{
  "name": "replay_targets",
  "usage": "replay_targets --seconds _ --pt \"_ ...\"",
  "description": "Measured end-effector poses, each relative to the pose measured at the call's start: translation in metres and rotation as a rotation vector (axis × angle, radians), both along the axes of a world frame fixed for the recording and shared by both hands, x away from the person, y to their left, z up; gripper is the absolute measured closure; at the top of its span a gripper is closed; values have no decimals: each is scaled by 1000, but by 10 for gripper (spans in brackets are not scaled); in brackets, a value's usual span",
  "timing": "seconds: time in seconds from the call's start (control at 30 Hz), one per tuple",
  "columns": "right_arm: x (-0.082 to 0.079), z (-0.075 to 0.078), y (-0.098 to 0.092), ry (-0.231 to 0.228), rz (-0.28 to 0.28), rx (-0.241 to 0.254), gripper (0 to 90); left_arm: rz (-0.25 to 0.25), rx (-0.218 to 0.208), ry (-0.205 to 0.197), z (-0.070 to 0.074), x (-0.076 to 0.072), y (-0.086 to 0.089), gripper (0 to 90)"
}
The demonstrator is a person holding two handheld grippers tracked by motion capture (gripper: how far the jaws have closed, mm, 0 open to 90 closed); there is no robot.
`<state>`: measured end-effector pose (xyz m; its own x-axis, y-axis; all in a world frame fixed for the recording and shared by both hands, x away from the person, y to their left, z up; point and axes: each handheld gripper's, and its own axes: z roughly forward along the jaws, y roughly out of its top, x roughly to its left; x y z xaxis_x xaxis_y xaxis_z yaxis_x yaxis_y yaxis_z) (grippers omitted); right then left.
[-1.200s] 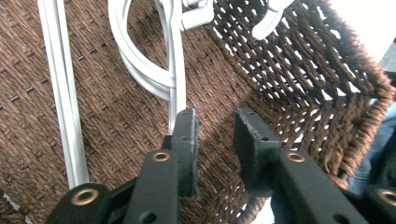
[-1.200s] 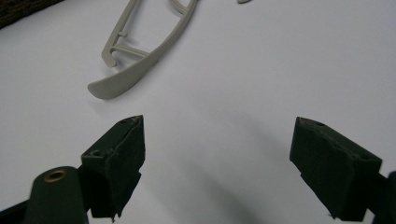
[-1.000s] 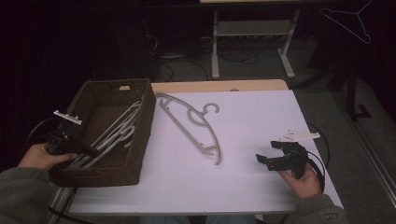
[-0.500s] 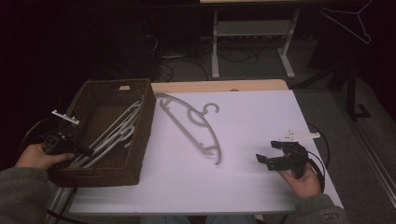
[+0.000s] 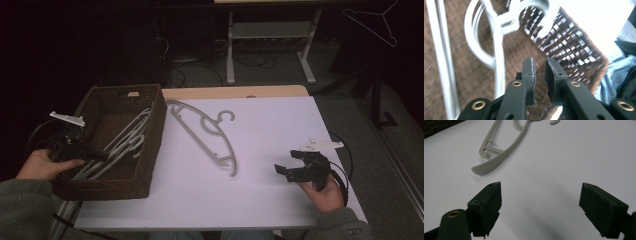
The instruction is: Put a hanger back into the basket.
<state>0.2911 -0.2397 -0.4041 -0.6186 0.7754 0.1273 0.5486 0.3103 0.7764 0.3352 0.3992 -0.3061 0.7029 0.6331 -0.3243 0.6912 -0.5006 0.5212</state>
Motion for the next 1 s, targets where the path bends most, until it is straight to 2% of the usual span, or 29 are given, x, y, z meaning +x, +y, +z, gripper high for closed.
replay_targets --seconds 0.27,0.3,0.47,0.63,0.8,1.0 --pt "0 2 -2 -13 -2 4 173 -51 -33 -33 10 0 -32 724" --pt "0 2 -3 -13 -1 4 173 -46 -43 -33 11 0 -35 718" --pt "0 2 -4 -9 -4 9 173 -70 -46 -51 14 0 -50 697" --pt "1 3 -5 -14 -6 12 174 -78 -78 -63 15 1 -64 675" --pt "1 3 -7 -9 -9 20 173 -84 -66 -66 14 1 -78 658" --pt "4 2 -8 -16 -9 18 173 -91 -79 -67 10 4 -94 623"
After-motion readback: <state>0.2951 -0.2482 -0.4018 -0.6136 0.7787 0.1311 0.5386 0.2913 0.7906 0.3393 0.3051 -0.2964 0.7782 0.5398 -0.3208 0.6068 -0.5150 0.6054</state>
